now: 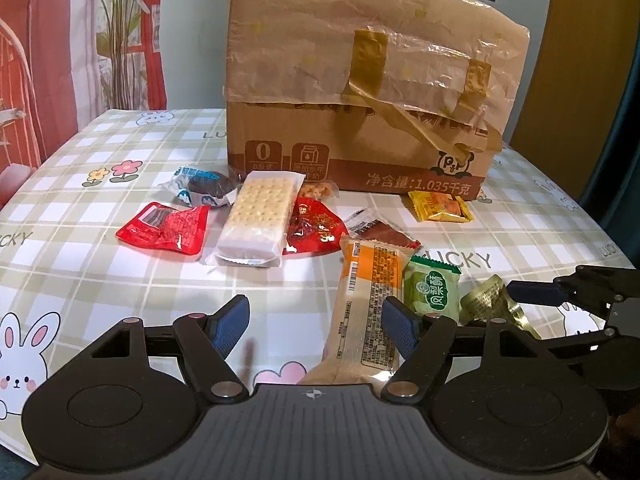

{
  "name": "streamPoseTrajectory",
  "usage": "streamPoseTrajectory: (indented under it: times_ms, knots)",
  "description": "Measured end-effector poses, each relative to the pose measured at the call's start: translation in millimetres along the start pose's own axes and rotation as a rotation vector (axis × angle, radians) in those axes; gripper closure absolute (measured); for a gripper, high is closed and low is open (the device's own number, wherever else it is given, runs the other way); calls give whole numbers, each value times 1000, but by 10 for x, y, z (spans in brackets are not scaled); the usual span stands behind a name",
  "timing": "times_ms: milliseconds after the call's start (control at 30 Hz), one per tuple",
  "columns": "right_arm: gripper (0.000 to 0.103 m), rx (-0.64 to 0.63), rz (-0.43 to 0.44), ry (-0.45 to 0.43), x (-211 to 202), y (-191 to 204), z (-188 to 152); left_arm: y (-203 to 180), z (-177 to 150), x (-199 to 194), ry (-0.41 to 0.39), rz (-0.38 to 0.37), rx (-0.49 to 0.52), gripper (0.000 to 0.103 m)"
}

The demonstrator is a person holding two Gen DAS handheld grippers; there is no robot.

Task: Organize snacks
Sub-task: 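Move both open tools back down to the snacks on the table, then grasp the gold foil packet with the right tool while the left tool grasps the orange-label cake bar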

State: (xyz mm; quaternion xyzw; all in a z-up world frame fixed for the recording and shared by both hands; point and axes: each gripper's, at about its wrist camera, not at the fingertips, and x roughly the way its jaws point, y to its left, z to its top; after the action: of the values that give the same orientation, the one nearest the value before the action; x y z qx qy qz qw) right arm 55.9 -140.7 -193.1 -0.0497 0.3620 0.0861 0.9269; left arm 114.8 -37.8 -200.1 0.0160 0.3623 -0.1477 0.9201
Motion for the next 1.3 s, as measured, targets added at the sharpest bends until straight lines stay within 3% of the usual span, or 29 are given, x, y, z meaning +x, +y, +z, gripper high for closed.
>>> streamPoseTrajectory:
  times_ms: [100, 500, 633, 967, 1067, 1133, 1167, 1300]
  knots:
    - [38, -10, -2, 9, -13, 26, -4, -8, -6, 6, 2, -6, 2, 28]
    - [37, 23, -17, 37, -79, -26, -52, -41, -29, 25, 1, -38, 24, 28]
    - [45, 42, 14, 37, -78, -55, -61, -79, -49, 52, -16, -23, 37, 28]
    - [47, 22, 3, -8, -26, -45, -48, -154, -47, 194, 20, -19, 30, 28]
    - [47, 35, -12, -13, -29, -84, -51, -119, -60, 206, 29, -19, 21, 36]
    - [47, 44, -18, -19, -34, -104, -57, -104, -60, 184, 24, -33, 14, 57]
    - [47, 45, -19, -22, -37, -106, -60, -114, -60, 178, 22, -32, 23, 61]
    - [48, 22, -15, -39, -47, -64, -62, -114, -73, 160, 16, -9, 36, 62]
